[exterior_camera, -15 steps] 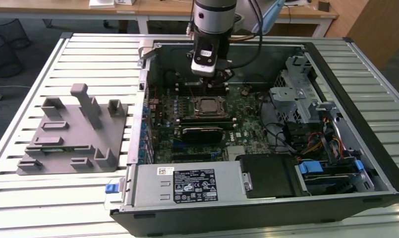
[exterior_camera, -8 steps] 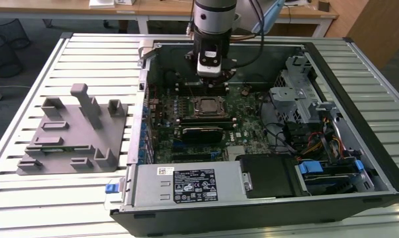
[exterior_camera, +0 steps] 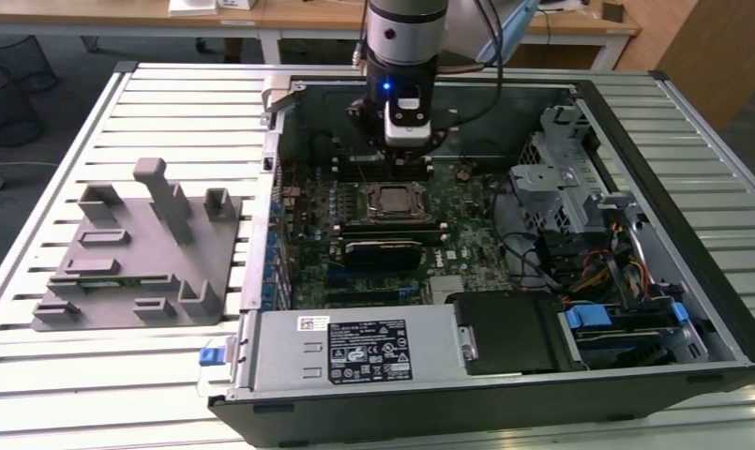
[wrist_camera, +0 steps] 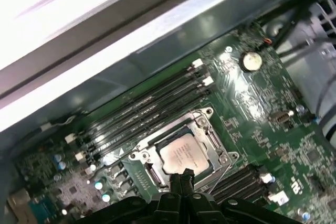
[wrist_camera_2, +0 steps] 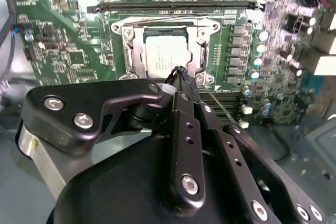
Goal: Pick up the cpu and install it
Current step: 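Install the first cpu locking lever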
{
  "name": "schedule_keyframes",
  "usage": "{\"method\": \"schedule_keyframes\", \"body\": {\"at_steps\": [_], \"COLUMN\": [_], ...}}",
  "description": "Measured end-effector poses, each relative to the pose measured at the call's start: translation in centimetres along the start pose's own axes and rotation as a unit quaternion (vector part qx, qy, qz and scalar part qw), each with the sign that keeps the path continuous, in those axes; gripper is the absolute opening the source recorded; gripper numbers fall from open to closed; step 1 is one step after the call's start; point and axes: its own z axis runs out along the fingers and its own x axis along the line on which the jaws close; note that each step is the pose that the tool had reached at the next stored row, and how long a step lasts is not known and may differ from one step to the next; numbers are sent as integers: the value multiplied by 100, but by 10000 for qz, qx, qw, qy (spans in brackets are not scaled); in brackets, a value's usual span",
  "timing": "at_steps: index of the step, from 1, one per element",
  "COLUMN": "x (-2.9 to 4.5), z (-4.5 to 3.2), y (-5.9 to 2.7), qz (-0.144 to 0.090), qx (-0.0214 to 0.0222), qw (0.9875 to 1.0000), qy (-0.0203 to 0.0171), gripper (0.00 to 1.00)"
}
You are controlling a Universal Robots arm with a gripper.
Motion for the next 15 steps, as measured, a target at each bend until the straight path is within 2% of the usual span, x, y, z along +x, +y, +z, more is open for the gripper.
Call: {"method": "schedule_keyframes", "body": {"at_steps": [4, 7, 11, 15], "x": [0, 0, 0, 0], "z": [3, 5, 8, 11], "y": [0, 0, 0, 0], "qz": [-365, -637, -1002, -1367], "qx": [-2, -2, -4, -6], "qw": [9993, 9980, 9950, 9906], "qy": [3, 5, 8, 11], "gripper": [11, 11, 11, 11]}}
